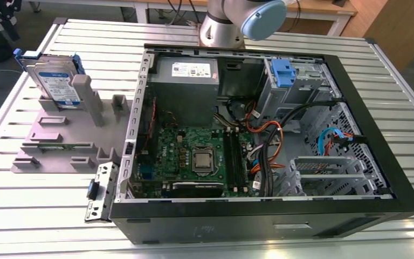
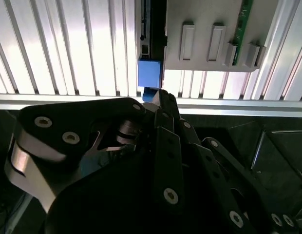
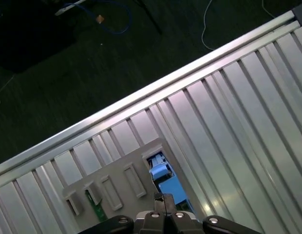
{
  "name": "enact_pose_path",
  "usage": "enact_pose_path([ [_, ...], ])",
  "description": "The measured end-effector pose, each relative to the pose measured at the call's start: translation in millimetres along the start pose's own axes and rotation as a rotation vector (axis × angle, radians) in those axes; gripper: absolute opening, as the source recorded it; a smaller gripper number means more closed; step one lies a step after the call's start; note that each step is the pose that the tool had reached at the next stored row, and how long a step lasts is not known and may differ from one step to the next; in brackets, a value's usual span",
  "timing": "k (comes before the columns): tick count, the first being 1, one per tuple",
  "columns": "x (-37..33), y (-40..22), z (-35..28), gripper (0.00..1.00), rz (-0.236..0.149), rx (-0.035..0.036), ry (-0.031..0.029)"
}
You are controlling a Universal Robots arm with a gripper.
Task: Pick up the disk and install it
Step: 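Pick up the disk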
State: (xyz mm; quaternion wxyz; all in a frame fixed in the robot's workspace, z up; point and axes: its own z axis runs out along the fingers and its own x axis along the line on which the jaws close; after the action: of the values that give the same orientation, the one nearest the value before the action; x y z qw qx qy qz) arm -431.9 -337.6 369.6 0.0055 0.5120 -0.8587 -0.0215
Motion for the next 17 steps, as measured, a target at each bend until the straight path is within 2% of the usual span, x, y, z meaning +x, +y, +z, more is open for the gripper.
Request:
enact_pose_path([
  [4, 0.0, 0.0, 0.0, 0.11, -0.060, -0.0008, 0.0026],
  [6, 0.0, 0.0, 0.0, 0.11, -0.079, -0.0011, 0.0034],
  [17, 0.0, 0.0, 0.0, 0.11, -0.085, -0.0012, 0.0037],
])
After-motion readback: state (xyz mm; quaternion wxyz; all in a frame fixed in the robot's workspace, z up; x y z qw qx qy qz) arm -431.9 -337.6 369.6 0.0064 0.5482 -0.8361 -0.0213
